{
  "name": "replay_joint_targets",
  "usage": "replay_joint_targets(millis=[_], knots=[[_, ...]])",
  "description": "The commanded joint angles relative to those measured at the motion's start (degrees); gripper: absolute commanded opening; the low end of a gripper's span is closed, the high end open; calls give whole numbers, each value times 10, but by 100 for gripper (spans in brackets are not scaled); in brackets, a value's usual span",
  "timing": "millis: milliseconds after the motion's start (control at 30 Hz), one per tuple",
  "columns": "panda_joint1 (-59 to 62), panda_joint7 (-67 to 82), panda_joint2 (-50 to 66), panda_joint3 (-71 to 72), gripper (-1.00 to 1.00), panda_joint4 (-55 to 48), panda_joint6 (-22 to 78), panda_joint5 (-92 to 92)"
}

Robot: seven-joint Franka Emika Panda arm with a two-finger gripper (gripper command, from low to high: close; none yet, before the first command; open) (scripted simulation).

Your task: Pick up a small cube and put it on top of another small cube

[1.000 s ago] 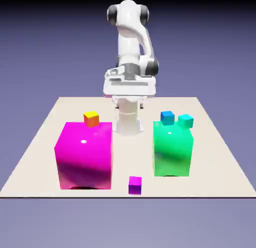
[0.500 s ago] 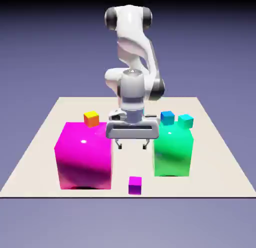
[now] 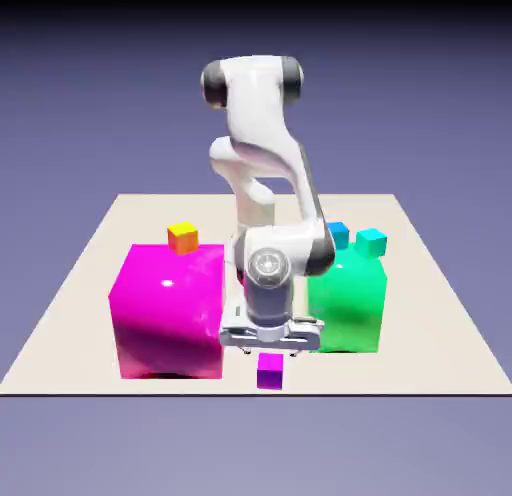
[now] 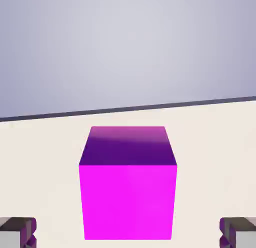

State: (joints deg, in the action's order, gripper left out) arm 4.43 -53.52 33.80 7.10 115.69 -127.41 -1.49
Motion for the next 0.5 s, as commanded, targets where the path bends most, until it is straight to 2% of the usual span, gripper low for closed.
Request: replay_joint_targets(millis=[0, 33, 200, 467], knots=[[-1, 0, 8, -1, 100, 4, -12, -1], [-1, 0, 8, -1, -100, 4, -12, -1], [-4, -3, -45, -6, -100, -32, 73, 7], [-155, 29, -193, -15, -100, 2, 189, 55]])
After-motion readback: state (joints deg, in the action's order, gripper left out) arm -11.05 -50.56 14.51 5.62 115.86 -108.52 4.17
